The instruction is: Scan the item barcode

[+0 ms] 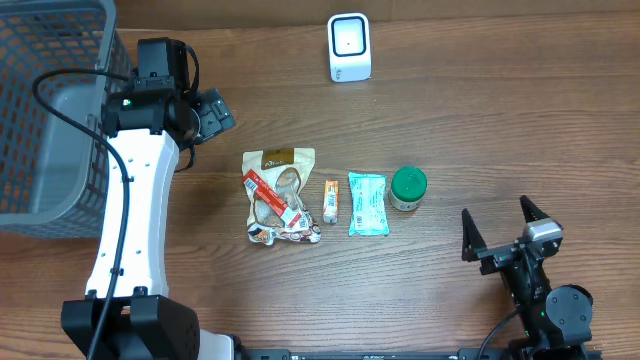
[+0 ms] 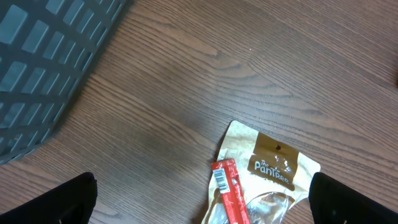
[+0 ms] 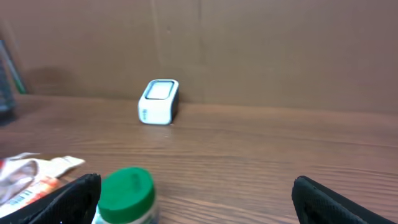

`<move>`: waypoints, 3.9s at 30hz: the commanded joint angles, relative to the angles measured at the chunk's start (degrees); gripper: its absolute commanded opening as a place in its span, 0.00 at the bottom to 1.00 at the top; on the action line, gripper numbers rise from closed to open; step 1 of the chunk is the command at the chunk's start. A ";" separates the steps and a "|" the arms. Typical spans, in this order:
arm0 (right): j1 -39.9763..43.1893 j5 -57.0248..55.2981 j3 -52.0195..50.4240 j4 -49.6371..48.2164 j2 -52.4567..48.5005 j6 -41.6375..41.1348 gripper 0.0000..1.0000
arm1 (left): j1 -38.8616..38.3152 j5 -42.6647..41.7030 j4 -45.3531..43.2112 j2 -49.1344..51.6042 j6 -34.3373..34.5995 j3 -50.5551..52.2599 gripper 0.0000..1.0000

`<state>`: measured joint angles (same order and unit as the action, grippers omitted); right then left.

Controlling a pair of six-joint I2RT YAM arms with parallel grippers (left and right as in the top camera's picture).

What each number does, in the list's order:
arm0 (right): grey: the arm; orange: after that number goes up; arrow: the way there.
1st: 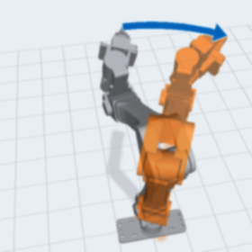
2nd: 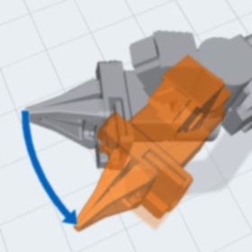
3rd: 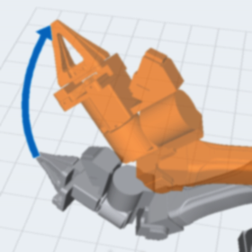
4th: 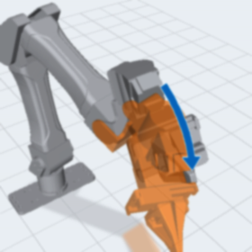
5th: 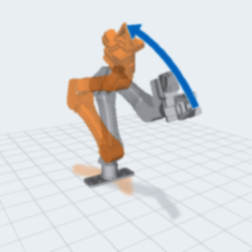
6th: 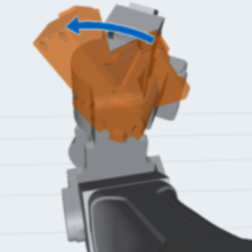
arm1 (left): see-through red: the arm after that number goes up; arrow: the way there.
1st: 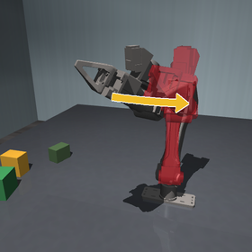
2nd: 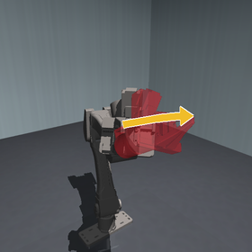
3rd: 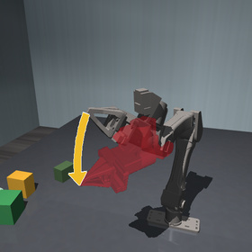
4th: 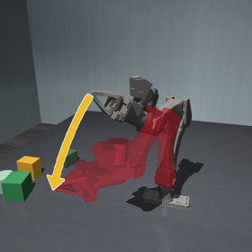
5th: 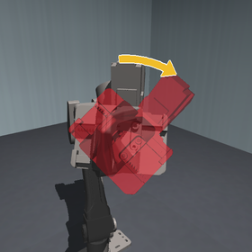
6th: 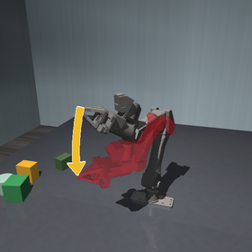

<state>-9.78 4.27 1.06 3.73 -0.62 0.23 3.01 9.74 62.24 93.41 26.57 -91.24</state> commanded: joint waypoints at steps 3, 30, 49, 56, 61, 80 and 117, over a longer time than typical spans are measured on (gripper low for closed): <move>0.15 6.43 -0.59 -4.11 0.46 -2.21 1.00 | -0.02 1.18 0.11 -0.90 -0.22 -0.46 1.00; 0.15 -1.62 53.51 41.57 -27.98 -9.42 1.00 | -0.02 1.18 0.11 -0.90 -0.22 -0.44 1.00; -0.02 19.41 83.78 68.63 -61.92 -11.21 0.74 | -0.02 1.18 0.11 -0.90 -0.22 -0.44 1.00; -8.55 21.73 82.90 69.00 -70.69 -13.07 0.61 | -0.02 1.18 0.11 -0.90 -0.22 -0.44 1.00; -16.85 14.29 82.90 67.78 -77.00 -18.80 0.61 | -0.02 1.18 0.11 -0.90 -0.22 -0.46 1.00; -37.46 4.72 82.90 50.66 -100.56 -25.24 0.61 | -0.02 1.18 0.11 -0.90 -0.22 -0.46 1.00; -42.88 2.91 82.90 21.42 -113.79 -0.17 0.36 | -0.02 1.18 0.11 -0.90 -0.22 -0.44 1.00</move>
<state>-52.86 7.22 83.57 25.54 -113.16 -0.01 3.01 9.96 62.33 93.41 26.57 -91.24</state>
